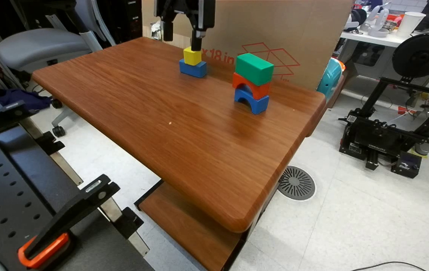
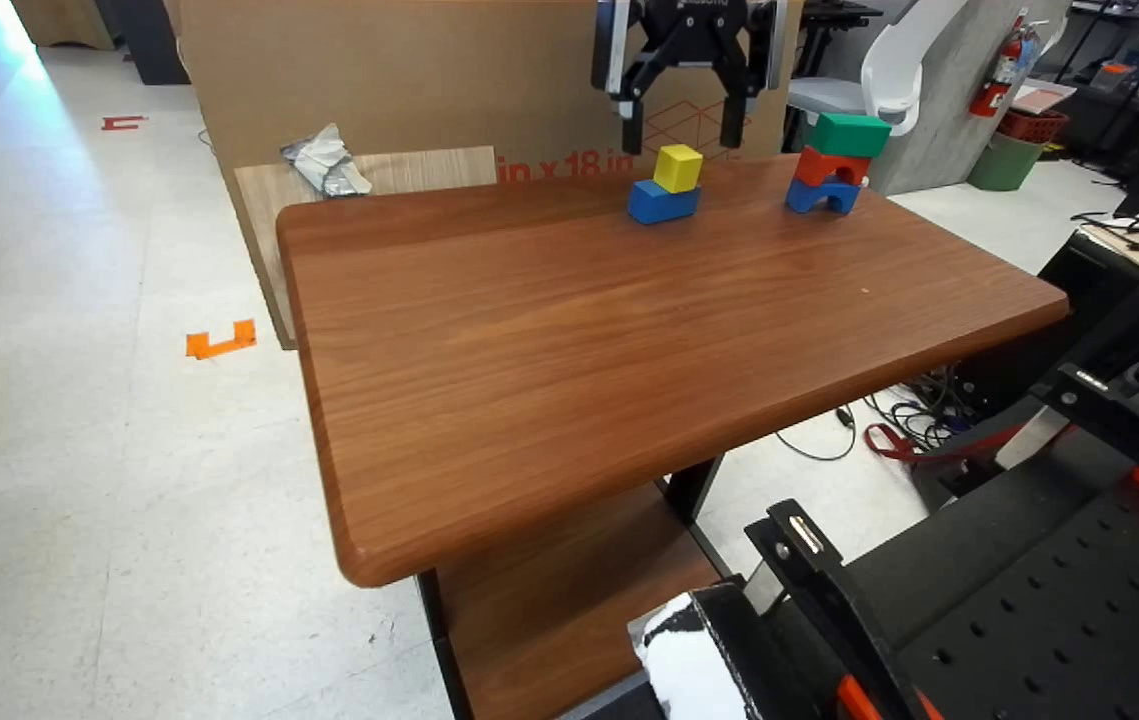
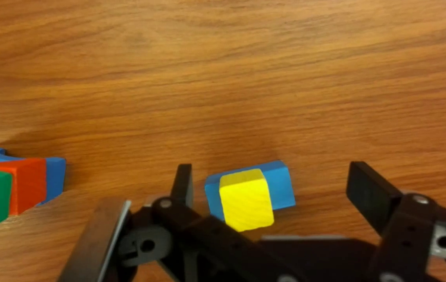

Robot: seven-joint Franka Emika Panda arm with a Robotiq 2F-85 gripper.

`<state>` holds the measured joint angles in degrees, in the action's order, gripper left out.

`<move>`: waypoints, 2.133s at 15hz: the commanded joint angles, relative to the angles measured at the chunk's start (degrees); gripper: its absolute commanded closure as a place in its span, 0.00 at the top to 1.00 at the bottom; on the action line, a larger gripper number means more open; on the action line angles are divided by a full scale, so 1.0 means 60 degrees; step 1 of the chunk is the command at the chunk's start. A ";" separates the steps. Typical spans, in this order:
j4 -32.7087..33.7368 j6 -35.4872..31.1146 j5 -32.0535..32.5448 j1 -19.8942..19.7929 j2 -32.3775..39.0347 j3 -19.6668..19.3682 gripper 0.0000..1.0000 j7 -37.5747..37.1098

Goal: Put the yellow block on top of the stack of blocks

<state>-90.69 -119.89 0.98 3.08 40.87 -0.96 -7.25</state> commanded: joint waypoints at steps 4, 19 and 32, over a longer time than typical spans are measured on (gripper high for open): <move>0.1017 0.0862 0.0285 0.0077 0.0712 -0.0149 1.00 0.0047; 0.1386 0.0973 0.0768 0.0117 0.0966 -0.0217 0.45 0.0044; -0.0821 -0.0037 0.0373 -0.0233 -0.1311 -0.0016 0.08 0.0464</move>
<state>-87.49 -116.97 4.26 2.89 40.75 -1.72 -6.25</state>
